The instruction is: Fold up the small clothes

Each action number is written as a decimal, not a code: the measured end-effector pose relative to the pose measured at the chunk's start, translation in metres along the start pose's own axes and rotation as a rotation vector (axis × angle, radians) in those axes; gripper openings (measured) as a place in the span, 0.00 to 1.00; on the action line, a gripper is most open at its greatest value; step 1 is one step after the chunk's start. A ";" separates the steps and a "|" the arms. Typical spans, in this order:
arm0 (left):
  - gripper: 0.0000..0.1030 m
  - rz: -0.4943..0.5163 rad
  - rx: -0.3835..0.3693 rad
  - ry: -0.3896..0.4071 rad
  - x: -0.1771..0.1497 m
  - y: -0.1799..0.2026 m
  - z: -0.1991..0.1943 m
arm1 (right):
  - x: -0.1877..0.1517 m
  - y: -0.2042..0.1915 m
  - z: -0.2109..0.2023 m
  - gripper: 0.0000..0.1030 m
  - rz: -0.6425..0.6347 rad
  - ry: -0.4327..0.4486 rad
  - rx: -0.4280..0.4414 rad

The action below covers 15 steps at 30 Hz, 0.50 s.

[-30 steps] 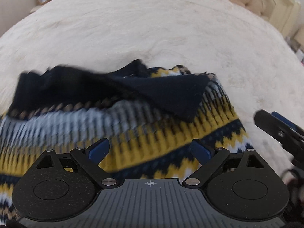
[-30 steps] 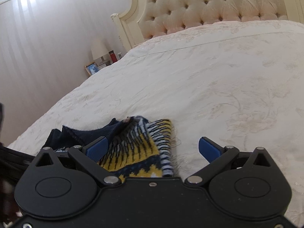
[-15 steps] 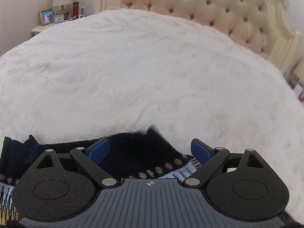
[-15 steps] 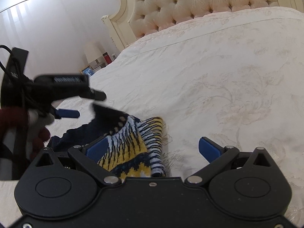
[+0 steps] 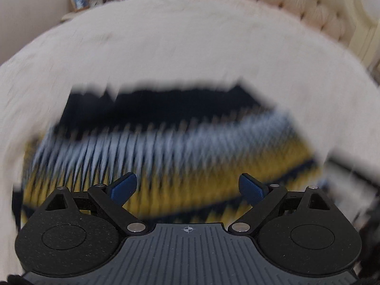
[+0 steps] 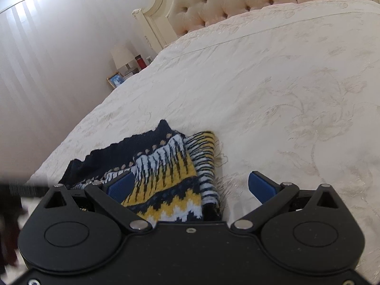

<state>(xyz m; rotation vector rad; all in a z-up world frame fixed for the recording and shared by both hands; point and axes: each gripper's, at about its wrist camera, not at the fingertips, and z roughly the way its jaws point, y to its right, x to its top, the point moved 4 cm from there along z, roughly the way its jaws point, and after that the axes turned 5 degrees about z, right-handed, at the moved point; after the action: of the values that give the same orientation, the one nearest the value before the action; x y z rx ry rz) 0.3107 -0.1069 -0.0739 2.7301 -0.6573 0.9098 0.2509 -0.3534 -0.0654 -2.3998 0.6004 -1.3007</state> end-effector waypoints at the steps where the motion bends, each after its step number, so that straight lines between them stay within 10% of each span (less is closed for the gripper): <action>1: 0.91 0.000 0.002 -0.029 -0.018 -0.001 0.005 | -0.001 -0.001 0.001 0.99 -0.005 -0.004 0.000; 6: 0.94 0.142 0.065 0.017 -0.071 0.014 0.003 | -0.006 0.000 0.008 0.99 -0.009 -0.036 0.010; 15: 0.96 0.022 0.040 0.020 -0.080 0.009 0.001 | -0.022 0.023 0.031 1.00 0.224 -0.137 0.124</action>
<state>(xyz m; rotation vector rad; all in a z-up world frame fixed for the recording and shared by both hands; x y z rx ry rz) 0.2498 -0.0875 -0.1233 2.7498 -0.6741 0.9640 0.2616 -0.3589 -0.1083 -2.2258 0.7041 -1.0399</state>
